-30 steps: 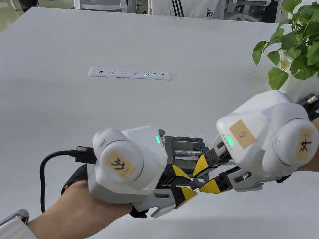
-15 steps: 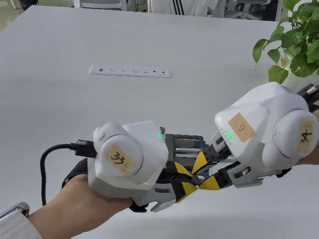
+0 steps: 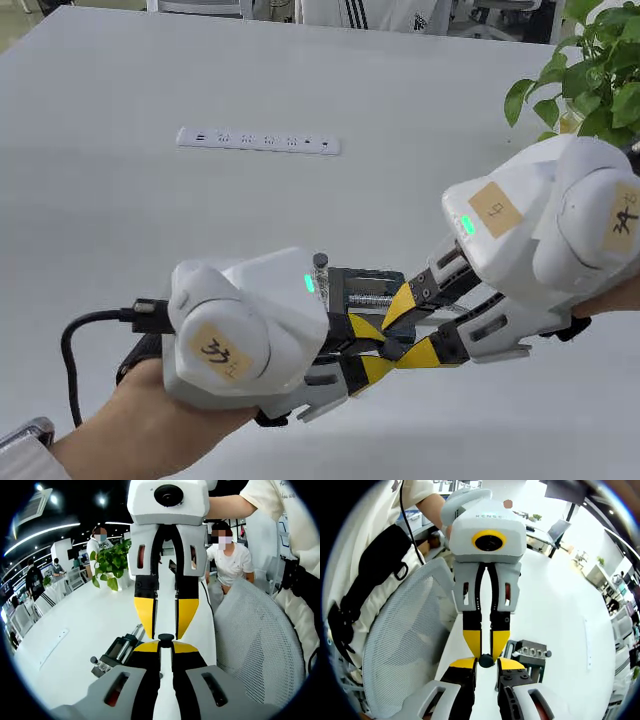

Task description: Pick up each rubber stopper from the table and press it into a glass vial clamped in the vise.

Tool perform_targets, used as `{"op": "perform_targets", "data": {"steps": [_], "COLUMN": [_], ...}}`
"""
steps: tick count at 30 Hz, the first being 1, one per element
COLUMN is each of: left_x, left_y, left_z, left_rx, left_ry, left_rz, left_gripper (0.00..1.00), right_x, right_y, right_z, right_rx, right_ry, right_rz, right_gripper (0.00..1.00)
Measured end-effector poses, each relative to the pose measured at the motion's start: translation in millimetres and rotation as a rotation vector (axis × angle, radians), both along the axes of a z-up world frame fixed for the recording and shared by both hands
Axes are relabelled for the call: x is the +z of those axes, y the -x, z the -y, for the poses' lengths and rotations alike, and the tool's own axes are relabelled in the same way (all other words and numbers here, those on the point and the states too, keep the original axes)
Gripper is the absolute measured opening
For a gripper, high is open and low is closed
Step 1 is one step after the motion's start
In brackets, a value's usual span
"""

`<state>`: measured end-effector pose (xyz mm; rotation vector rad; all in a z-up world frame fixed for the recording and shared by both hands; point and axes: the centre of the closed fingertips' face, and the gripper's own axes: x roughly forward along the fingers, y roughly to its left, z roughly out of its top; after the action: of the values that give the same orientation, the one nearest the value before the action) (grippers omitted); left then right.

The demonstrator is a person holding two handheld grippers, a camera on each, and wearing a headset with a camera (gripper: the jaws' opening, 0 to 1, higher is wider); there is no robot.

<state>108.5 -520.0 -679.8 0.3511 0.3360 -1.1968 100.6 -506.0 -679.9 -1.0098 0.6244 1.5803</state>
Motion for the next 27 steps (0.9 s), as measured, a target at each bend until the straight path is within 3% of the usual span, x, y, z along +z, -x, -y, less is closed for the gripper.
{"op": "perform_targets", "data": {"steps": [11, 27], "left_x": [4.5, 1.3], "left_y": [-4.4, -3.2], "left_z": [-3.8, -2.8], "left_rx": [0.027, 0.058], "left_ry": [0.033, 0.065], "left_rz": [0.035, 0.029], "left_gripper": [0.04, 0.04], "right_x": [2.1, -0.5], "right_y": [-3.4, -1.4], "right_z": [-0.1, 0.0], "right_rx": [-0.017, -0.014], "right_ry": [-0.011, -0.005], "right_rz": [-0.001, -0.021], "right_gripper": [0.08, 0.06]}}
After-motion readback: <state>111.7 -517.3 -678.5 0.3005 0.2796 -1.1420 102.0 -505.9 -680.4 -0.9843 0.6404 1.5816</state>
